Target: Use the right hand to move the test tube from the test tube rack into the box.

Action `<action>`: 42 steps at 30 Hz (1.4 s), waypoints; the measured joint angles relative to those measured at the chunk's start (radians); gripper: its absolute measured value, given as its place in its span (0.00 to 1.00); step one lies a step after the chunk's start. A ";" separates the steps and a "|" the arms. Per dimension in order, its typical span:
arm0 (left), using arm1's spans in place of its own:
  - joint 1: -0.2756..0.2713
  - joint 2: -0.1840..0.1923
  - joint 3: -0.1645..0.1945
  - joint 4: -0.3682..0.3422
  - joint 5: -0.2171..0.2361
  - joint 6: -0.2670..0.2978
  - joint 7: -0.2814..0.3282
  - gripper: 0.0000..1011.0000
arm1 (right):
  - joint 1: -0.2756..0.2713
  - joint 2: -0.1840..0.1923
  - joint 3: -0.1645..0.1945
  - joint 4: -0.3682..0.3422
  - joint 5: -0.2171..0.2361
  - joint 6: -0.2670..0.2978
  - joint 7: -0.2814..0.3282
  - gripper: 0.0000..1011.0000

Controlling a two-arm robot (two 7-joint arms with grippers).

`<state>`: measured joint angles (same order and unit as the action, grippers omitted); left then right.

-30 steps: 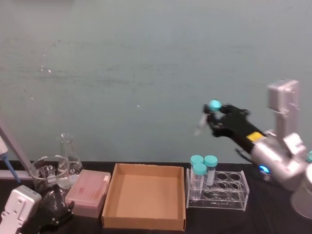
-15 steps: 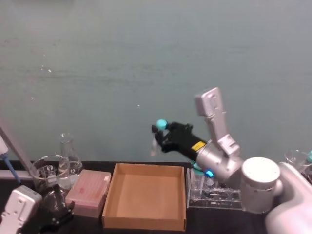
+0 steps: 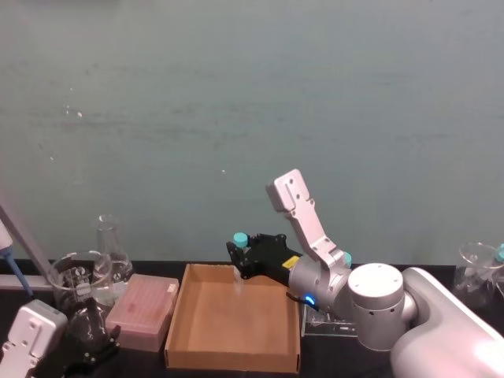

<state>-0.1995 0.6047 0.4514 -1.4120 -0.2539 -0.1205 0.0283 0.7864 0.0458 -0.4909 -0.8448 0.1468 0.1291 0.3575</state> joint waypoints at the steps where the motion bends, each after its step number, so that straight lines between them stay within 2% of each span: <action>1: 0.000 0.000 0.000 0.000 0.000 0.000 0.000 0.99 | 0.003 -0.003 -0.001 0.008 -0.004 0.002 0.000 0.26; 12: 0.000 0.000 0.000 0.000 0.000 0.000 0.000 0.99 | 0.003 -0.002 0.000 0.008 -0.006 0.005 -0.002 0.26; 14: 0.000 0.000 0.000 0.000 0.000 0.000 0.000 0.99 | 0.002 -0.002 0.000 0.007 -0.005 0.004 -0.002 0.29; 19: 0.000 0.000 0.000 0.000 0.000 0.000 0.000 0.99 | 0.001 -0.001 0.000 0.004 -0.003 0.003 -0.002 0.46; 21: 0.000 0.000 0.000 0.000 0.000 0.000 0.000 0.99 | 0.001 -0.001 0.000 0.003 -0.003 0.003 -0.002 0.49; 25: 0.000 0.000 0.000 0.000 0.000 0.000 0.000 0.99 | 0.000 0.000 0.001 0.002 -0.002 0.002 -0.002 0.65; 28: 0.000 0.000 0.000 0.000 0.000 0.000 0.000 0.99 | 0.000 0.000 0.001 0.001 -0.001 0.002 -0.002 0.71; 32: 0.000 0.000 0.000 0.000 0.000 0.000 0.000 0.99 | -0.001 0.000 0.001 0.001 -0.001 0.001 -0.002 0.86; 38: 0.000 0.000 0.000 0.000 0.000 0.000 0.000 0.99 | -0.001 0.001 0.001 0.000 0.000 0.000 -0.002 0.99; 42: 0.000 0.000 0.000 0.000 0.000 0.000 0.000 0.99 | -0.001 0.001 0.001 0.000 0.000 0.000 -0.002 0.99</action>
<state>-0.1996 0.6047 0.4514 -1.4119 -0.2538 -0.1205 0.0282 0.7850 0.0466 -0.4895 -0.8451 0.1467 0.1296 0.3559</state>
